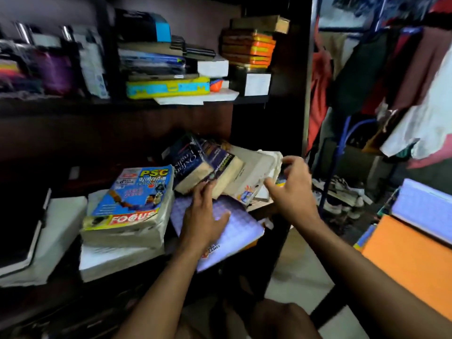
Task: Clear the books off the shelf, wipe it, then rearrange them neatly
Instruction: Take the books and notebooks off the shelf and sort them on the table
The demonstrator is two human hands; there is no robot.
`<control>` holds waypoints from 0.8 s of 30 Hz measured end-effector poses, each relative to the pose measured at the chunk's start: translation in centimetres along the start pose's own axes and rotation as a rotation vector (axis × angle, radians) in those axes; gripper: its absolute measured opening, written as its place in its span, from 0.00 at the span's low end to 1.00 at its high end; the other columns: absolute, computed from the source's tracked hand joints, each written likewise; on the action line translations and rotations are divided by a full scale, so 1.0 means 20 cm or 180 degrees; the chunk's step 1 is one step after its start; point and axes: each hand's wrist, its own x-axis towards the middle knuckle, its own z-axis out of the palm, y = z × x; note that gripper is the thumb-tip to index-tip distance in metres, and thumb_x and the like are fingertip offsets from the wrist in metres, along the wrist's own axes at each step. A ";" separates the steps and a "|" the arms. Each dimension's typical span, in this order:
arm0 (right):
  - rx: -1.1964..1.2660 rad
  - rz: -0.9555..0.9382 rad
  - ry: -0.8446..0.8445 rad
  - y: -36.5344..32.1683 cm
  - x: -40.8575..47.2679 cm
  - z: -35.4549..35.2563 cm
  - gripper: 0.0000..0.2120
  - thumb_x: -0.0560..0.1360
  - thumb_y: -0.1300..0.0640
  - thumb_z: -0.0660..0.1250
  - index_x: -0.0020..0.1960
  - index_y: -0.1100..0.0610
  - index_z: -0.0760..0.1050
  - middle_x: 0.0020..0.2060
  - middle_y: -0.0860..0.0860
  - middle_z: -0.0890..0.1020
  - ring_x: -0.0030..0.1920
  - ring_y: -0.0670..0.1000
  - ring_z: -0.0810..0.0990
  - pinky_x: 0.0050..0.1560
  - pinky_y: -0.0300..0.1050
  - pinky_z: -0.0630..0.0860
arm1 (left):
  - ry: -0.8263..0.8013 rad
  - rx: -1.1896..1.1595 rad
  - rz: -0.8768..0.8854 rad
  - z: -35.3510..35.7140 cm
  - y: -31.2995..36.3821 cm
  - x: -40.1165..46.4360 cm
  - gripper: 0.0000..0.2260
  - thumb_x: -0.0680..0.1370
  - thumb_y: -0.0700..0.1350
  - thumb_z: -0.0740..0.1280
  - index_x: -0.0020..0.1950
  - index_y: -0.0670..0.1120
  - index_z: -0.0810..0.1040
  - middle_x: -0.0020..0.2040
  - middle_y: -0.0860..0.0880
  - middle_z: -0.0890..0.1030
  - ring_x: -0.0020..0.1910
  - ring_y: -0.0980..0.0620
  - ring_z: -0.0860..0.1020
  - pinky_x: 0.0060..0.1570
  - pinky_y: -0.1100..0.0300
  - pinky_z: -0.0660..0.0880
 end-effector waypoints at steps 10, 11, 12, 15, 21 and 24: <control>0.0749 0.0726 -0.0414 -0.13 0.03 0.22 0.20 0.75 0.57 0.72 0.57 0.52 0.61 0.53 0.53 0.79 0.52 0.55 0.81 0.53 0.53 0.80 | -0.0499 0.0507 0.0060 -0.01 0.00 0.01 0.36 0.73 0.68 0.69 0.78 0.70 0.56 0.83 0.53 0.40 0.76 0.44 0.67 0.69 0.44 0.69; 0.0744 0.0696 -0.0405 -0.16 0.02 0.25 0.22 0.75 0.56 0.72 0.57 0.52 0.60 0.53 0.54 0.79 0.52 0.56 0.81 0.52 0.54 0.80 | -0.0474 0.0529 0.0022 -0.01 0.00 0.00 0.36 0.73 0.68 0.69 0.79 0.69 0.57 0.83 0.53 0.39 0.73 0.44 0.70 0.68 0.45 0.70; 0.0768 0.0735 -0.0373 -0.18 0.01 0.26 0.23 0.74 0.54 0.73 0.57 0.53 0.59 0.53 0.54 0.80 0.52 0.57 0.81 0.52 0.55 0.80 | -0.0432 0.0507 0.0002 0.00 0.01 0.00 0.36 0.73 0.68 0.70 0.78 0.67 0.59 0.82 0.53 0.39 0.70 0.45 0.73 0.66 0.46 0.71; 0.0758 0.0970 -0.0290 -0.20 0.00 0.28 0.25 0.75 0.51 0.74 0.58 0.54 0.59 0.53 0.56 0.81 0.53 0.60 0.81 0.52 0.56 0.79 | -0.0212 0.0281 0.0054 0.00 0.01 -0.01 0.33 0.73 0.63 0.74 0.75 0.64 0.67 0.82 0.56 0.43 0.68 0.47 0.75 0.60 0.49 0.75; 0.0714 0.0260 -0.0317 -0.29 -0.11 0.36 0.20 0.76 0.57 0.69 0.55 0.53 0.57 0.54 0.59 0.78 0.54 0.64 0.78 0.45 0.53 0.75 | 0.0248 0.0252 -0.0076 0.01 0.00 0.00 0.33 0.71 0.51 0.77 0.74 0.52 0.70 0.82 0.48 0.52 0.71 0.40 0.73 0.59 0.45 0.76; 0.0938 0.0056 -0.0334 -0.26 -0.17 0.40 0.18 0.76 0.59 0.67 0.58 0.55 0.59 0.56 0.59 0.76 0.56 0.65 0.76 0.49 0.57 0.75 | 0.0282 0.0683 -0.0133 0.02 0.03 -0.02 0.31 0.73 0.50 0.73 0.75 0.53 0.69 0.83 0.46 0.50 0.66 0.37 0.76 0.58 0.46 0.74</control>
